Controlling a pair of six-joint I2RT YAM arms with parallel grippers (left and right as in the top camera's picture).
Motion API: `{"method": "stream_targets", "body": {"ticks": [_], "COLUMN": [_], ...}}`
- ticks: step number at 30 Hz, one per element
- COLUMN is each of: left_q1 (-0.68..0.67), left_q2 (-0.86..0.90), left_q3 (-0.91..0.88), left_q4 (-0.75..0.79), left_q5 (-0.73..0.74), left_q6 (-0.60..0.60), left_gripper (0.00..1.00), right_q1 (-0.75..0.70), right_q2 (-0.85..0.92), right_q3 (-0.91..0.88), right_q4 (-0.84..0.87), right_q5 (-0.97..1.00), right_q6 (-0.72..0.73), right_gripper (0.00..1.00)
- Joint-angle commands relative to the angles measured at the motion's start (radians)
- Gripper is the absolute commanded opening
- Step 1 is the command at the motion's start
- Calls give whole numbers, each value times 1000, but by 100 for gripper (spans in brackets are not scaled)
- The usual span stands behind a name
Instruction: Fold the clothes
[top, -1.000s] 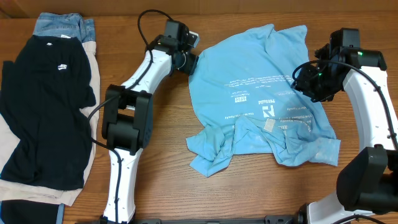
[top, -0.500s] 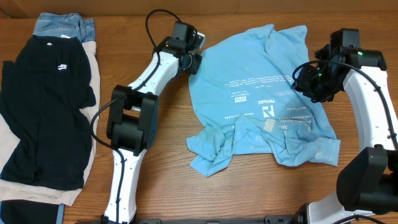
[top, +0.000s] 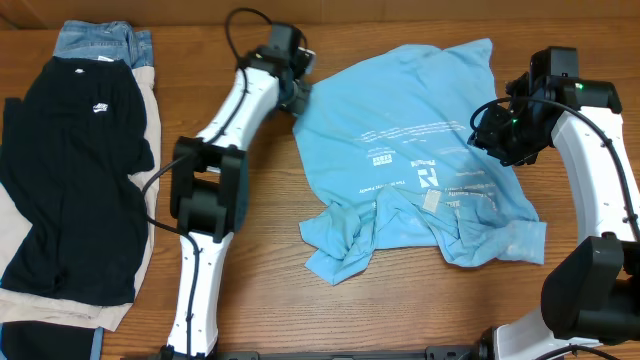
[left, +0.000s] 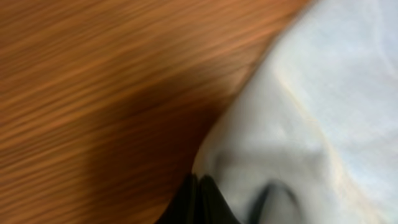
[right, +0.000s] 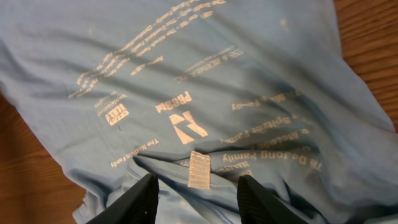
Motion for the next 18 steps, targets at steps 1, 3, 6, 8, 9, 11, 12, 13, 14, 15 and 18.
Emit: {"method": "stream_targets", "body": {"ticks": [1,3,6,8,9,11,12,13,14,15,18], "left_q1": [60,78,106,124,134,160,168,176,184,193,217], "left_q2": [3,3,3,3,3,3,3,3,2,2,0], "left_q3": [178,251,356,411,438,495,505,513,517,518,518], "left_q4": [-132,-219,-337,-404,-437,-522,-542,-560,-572,-580,-592], "left_q5": [-149,-206,-307,-374,-409,-503,-528,-549,-565,-568,-559], "left_q6": [-23,-23,-23,-23,-23,-23,-24,-24,-24,-25,-60], "left_gripper": [4,4,4,4,4,4,4,4,4,4,46], "right_q1": [11,17,30,40,47,71,81,93,105,119,163], "right_q2": [-16,-16,-16,-16,-16,-16,-16,-16,-16,-16,-16], "right_q3": [22,22,22,21,22,21,21,21,21,21,21], "right_q4": [-2,-6,-21,-28,-32,-37,-39,-42,-43,-46,-50], "right_q5": [-2,-2,-2,-2,-2,-2,-2,-2,-2,-2,-2], "right_q6": [-4,-5,-5,-5,-5,-5,-5,-5,-5,-5,-4], "right_gripper": [45,45,45,45,45,46,46,46,46,46,47]}}
